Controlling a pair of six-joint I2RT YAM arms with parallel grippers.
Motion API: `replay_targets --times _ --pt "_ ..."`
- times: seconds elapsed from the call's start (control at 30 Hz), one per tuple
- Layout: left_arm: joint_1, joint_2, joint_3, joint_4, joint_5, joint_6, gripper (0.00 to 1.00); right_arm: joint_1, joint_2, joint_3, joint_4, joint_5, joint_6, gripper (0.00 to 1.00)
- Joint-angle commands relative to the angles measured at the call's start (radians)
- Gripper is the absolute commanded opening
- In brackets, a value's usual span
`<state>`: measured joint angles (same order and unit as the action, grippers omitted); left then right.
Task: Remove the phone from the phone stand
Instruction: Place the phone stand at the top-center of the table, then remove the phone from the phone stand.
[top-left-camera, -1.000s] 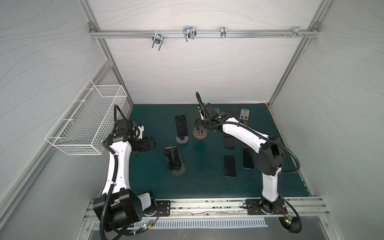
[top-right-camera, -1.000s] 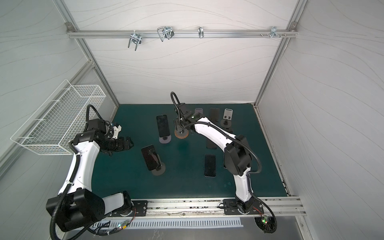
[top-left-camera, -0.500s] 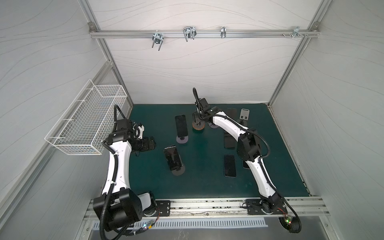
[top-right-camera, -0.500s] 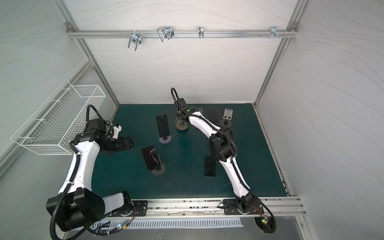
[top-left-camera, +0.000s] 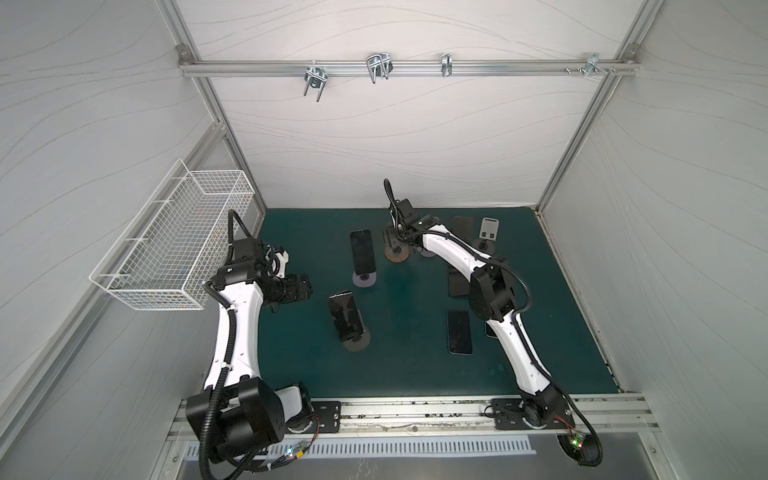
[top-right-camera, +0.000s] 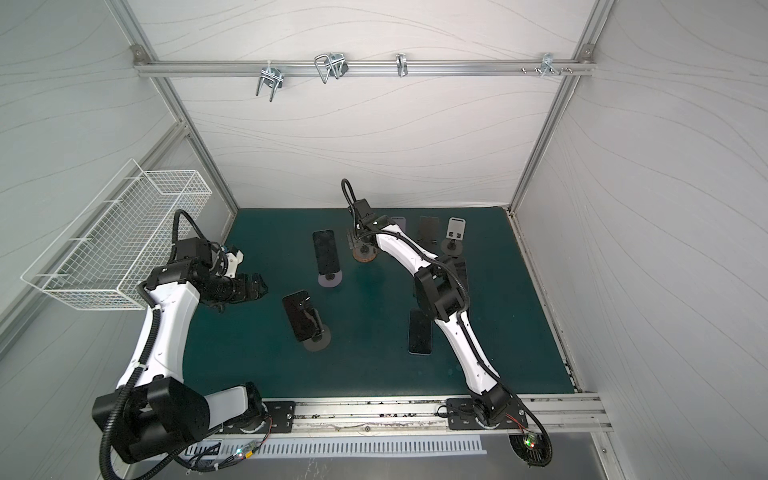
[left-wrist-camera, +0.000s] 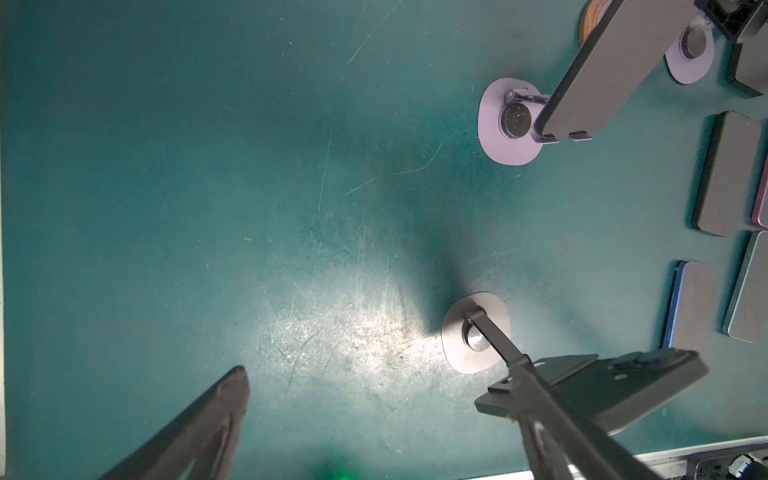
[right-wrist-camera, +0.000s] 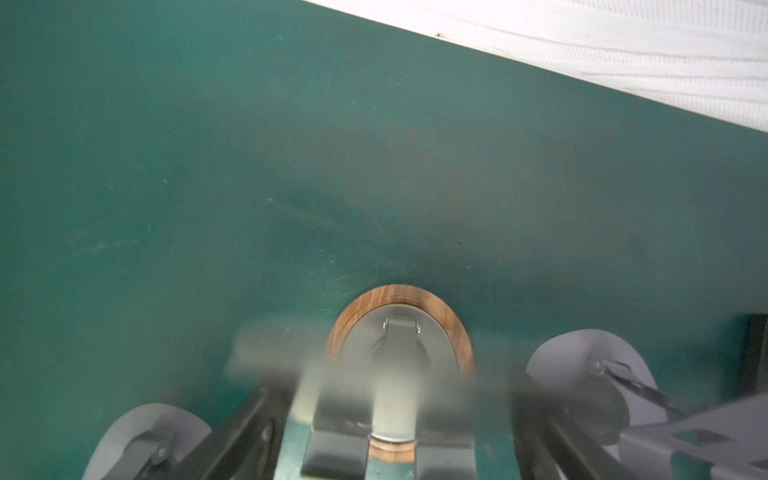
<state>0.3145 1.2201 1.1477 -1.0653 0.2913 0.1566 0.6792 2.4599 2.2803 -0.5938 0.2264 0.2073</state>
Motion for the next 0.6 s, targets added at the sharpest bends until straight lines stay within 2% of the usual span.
replay_targets --times 0.0,0.27,0.4,0.57 --pt "0.005 -0.009 0.038 -0.015 -0.006 0.027 0.99 -0.001 -0.104 -0.004 -0.033 -0.02 -0.02 0.92" --pt "0.005 0.01 0.09 -0.086 -0.028 0.049 0.99 0.037 -0.379 -0.198 -0.051 -0.026 -0.01 0.95" --pt "0.004 0.018 0.102 -0.115 -0.05 0.055 0.99 0.108 -0.535 -0.375 -0.048 0.005 0.002 0.96" --pt "0.004 0.024 0.11 -0.142 -0.059 0.051 0.99 0.238 -0.67 -0.488 -0.103 0.054 0.088 0.96"
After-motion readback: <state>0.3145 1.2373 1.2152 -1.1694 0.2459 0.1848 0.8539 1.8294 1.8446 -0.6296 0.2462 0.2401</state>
